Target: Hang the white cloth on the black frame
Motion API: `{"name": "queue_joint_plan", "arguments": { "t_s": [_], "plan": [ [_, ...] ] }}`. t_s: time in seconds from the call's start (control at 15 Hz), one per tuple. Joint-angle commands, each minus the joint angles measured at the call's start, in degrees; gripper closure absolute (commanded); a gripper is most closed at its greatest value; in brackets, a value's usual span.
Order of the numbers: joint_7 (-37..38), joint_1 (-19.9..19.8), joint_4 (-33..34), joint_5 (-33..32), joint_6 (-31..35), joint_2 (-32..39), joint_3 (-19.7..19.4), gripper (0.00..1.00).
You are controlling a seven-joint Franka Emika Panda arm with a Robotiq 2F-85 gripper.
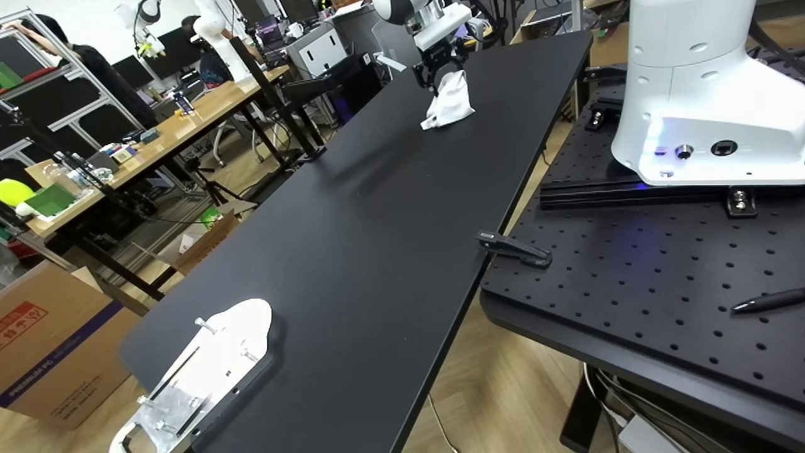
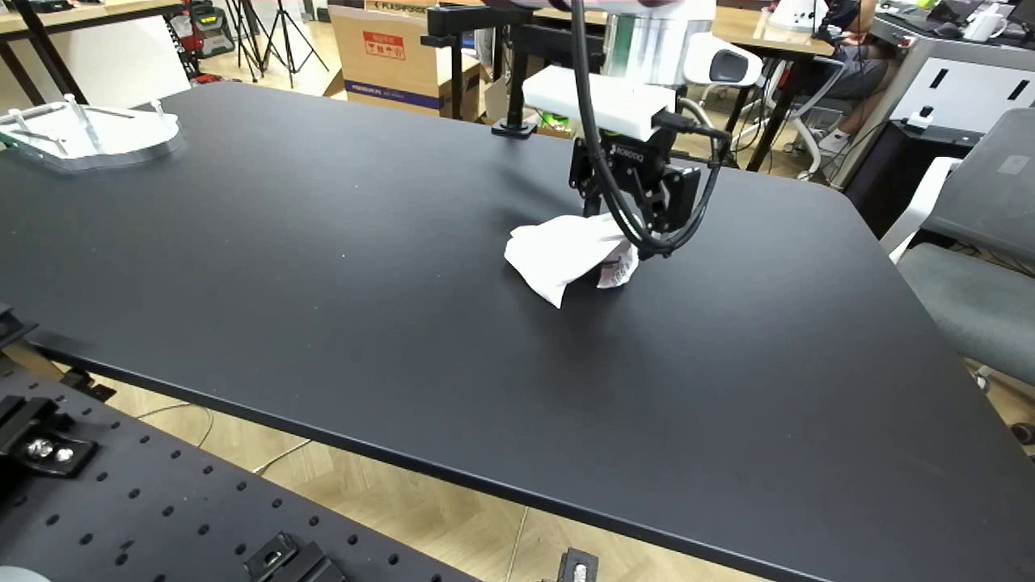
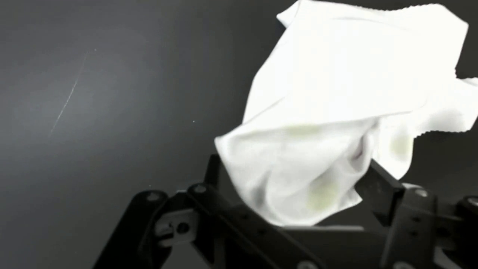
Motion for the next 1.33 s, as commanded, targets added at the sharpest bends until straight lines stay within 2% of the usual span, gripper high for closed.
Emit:
{"name": "queue_joint_plan", "arguments": {
  "t_s": [0.0,0.47,0.6,1.0,1.27],
  "plan": [
    [-0.14,0.7,3.17,0.8,-1.77,2.48,-0.7,0.4],
    [-0.48,1.09,3.51,1.22,-5.23,1.26,-0.36,0.9],
    [1.5,2.38,4.16,0.77,-8.21,0.13,-1.18,0.99],
    [6.41,6.66,7.98,-1.97,-18.83,-6.54,-2.26,0.99],
    [10.04,10.04,14.51,-4.66,-26.49,-10.47,-0.44,0.99]
  ]
}}
